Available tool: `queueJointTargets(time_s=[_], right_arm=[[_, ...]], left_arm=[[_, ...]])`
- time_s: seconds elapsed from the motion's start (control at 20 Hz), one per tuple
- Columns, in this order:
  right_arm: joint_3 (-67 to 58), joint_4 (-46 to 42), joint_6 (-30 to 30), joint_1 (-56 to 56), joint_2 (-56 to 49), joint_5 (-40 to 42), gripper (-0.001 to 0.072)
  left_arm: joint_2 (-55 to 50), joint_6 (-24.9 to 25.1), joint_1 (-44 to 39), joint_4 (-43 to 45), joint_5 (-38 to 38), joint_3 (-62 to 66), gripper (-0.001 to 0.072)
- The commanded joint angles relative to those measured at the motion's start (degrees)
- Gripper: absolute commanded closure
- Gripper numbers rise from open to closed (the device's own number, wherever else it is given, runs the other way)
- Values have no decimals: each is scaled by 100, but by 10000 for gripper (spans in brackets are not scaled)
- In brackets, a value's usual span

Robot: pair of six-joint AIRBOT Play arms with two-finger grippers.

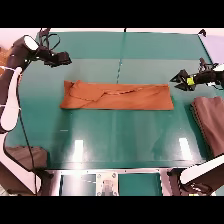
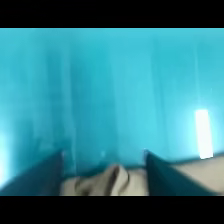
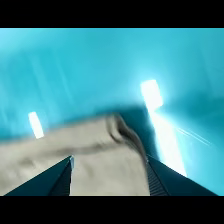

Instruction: Fold the shirts.

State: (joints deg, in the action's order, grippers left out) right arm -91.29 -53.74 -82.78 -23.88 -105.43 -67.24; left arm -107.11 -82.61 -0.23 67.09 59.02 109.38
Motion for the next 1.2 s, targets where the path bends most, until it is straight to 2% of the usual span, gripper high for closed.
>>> queueJointTargets(time_s=[0.0,0.25,0.35,0.4,0.45,0.5,0.55,0.7,0.9,1.15], right_arm=[[-81,-92,710,-245,-260,-1032,192],[-81,-20,1137,-166,-894,-1126,197],[-81,157,1211,-81,-1108,-1130,229],[-79,262,1309,-20,-1180,-1150,350],[-81,304,1344,61,-1222,-1150,541],[-85,315,1344,129,-1224,-1156,664],[-122,348,1342,157,-1224,-1237,699],[-472,385,1246,85,-1167,-1685,700],[-975,387,1187,-26,-588,-2197,700],[-1139,848,1123,-22,328,-2693,700]], left_arm=[[-22,76,63,-17,787,96,679],[-22,105,57,-380,1268,94,680],[-24,105,42,-745,1300,79,680],[-24,118,-24,-894,1296,55,680],[-37,122,-125,-920,1298,55,680],[-55,127,-278,-918,1290,48,680],[-81,122,-487,-922,1239,44,680],[-249,120,-1259,-927,693,44,680],[-678,101,-2428,-955,-229,44,680],[-1423,46,-3484,-1679,-1215,57,681]])
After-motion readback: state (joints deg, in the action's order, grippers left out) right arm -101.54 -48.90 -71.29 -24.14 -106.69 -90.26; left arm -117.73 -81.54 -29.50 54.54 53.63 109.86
